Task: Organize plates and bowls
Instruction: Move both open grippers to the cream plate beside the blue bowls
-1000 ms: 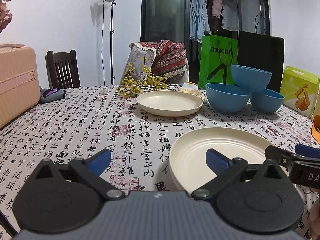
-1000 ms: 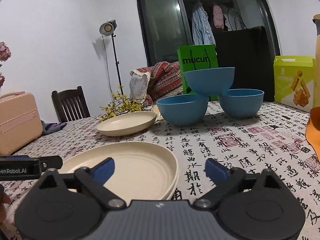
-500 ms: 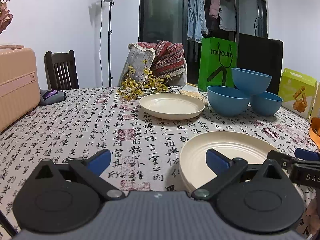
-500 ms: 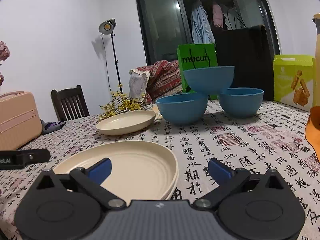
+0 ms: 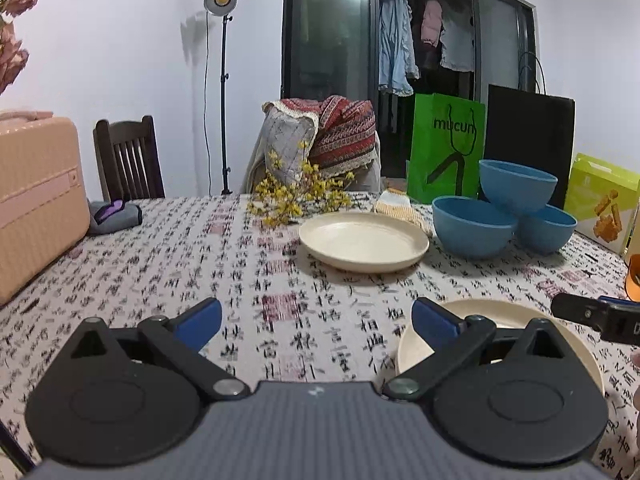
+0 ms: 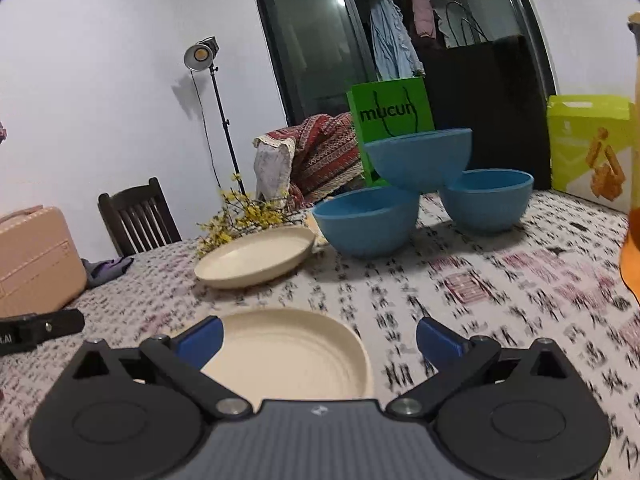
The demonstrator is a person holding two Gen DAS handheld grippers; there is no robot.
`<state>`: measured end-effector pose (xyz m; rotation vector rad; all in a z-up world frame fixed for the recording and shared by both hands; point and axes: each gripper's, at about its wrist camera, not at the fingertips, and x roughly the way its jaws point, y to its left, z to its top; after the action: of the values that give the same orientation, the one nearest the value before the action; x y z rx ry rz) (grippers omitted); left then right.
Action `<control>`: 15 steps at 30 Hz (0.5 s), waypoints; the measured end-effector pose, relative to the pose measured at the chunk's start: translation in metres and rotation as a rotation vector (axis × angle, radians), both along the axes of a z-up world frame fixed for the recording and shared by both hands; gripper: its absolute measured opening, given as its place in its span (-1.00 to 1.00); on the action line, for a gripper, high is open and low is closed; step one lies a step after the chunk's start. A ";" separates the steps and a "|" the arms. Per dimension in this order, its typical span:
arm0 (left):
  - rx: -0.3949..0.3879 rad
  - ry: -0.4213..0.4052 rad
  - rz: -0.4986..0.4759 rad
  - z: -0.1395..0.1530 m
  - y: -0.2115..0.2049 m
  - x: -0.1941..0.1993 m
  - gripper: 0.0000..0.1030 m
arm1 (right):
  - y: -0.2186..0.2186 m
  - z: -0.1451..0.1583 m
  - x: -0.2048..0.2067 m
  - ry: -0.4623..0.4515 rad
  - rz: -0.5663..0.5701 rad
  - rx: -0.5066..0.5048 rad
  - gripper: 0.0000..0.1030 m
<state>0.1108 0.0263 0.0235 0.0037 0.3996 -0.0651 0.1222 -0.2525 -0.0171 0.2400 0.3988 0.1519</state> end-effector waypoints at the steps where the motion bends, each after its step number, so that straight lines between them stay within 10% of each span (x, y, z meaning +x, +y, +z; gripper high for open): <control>1: 0.004 -0.004 -0.001 0.002 0.000 0.001 1.00 | 0.001 0.004 0.004 0.004 0.009 0.007 1.00; 15: -0.002 0.042 0.019 0.026 0.014 0.038 1.00 | 0.027 0.034 0.062 0.121 0.075 0.064 1.00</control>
<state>0.1489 0.0403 0.0492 -0.0039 0.4415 -0.0470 0.1842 -0.2259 0.0164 0.2985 0.5235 0.2246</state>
